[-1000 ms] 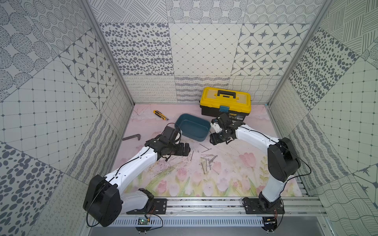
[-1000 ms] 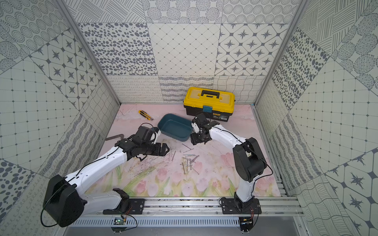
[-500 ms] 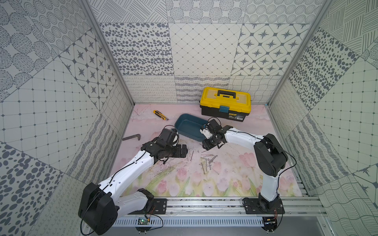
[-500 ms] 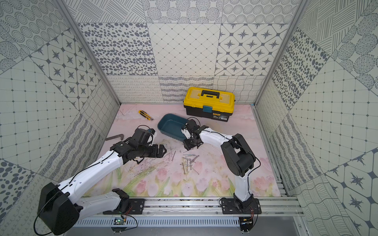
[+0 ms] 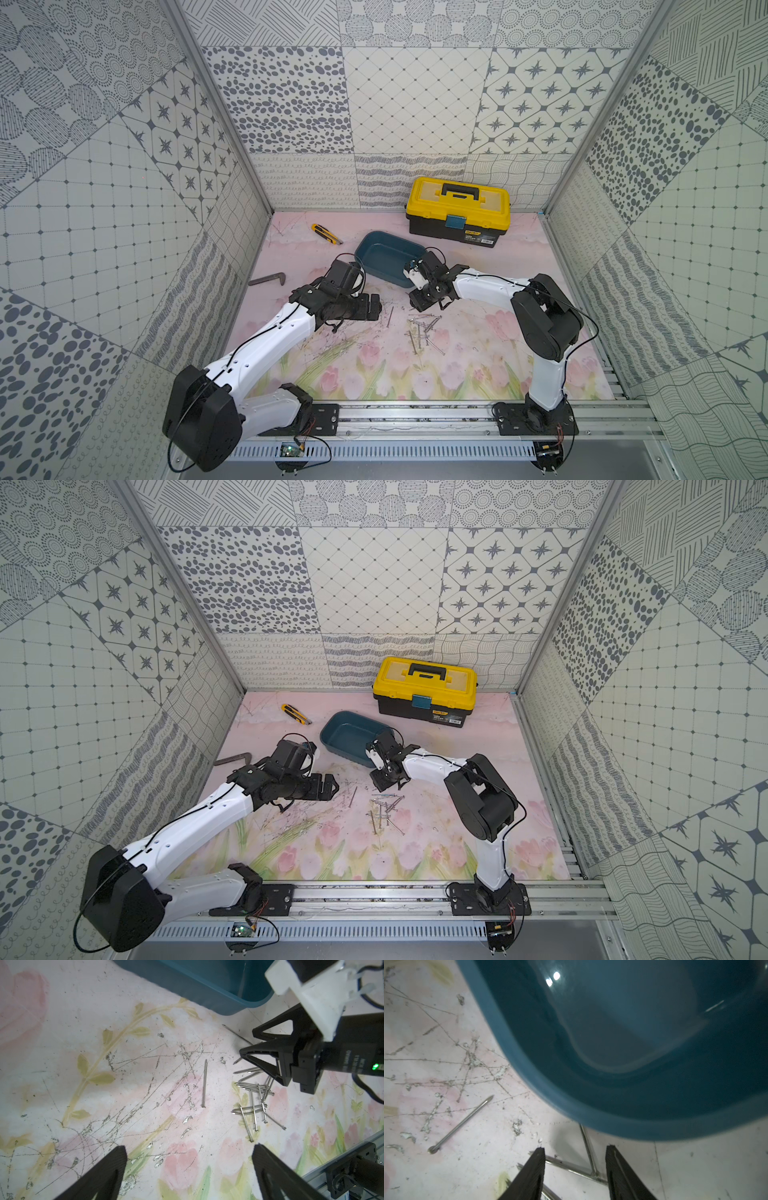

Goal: Put the nails on the desktop into the storage box
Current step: Pick up the nail from the center of the board.

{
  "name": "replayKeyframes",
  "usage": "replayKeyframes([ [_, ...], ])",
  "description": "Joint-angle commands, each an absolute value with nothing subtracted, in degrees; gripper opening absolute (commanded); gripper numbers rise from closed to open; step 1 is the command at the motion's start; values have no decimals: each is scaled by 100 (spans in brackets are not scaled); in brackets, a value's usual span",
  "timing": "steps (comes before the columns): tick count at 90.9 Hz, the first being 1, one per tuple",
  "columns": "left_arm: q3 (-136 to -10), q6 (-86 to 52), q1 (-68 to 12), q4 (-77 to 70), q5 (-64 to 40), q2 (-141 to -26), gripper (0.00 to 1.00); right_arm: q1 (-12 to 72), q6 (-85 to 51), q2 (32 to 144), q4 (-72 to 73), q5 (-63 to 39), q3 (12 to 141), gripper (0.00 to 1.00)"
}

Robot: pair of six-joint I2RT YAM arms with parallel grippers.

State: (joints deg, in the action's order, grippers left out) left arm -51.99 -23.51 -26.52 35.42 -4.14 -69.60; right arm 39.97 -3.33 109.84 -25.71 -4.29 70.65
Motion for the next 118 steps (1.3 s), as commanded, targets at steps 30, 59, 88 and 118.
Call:
replayKeyframes([
  [30, -5247, -2193, -2652, 3691, -556, -7143, 100, 4046, -458, 11120, -2170, -297, 6950, 49],
  [59, -5274, -2197, -2654, 3608, -556, -7202, 99, 4054, -144, 11033, -2497, 131, 6814, 42],
  [88, -5230, -2229, -2659, 3523, -613, -7297, 99, 4084, -55, 11107, -2637, 110, 6782, 27],
  [118, -5202, -2221, -2654, 3484, -554, -7308, 99, 4121, -30, 10925, -2641, 206, 6656, 6],
])
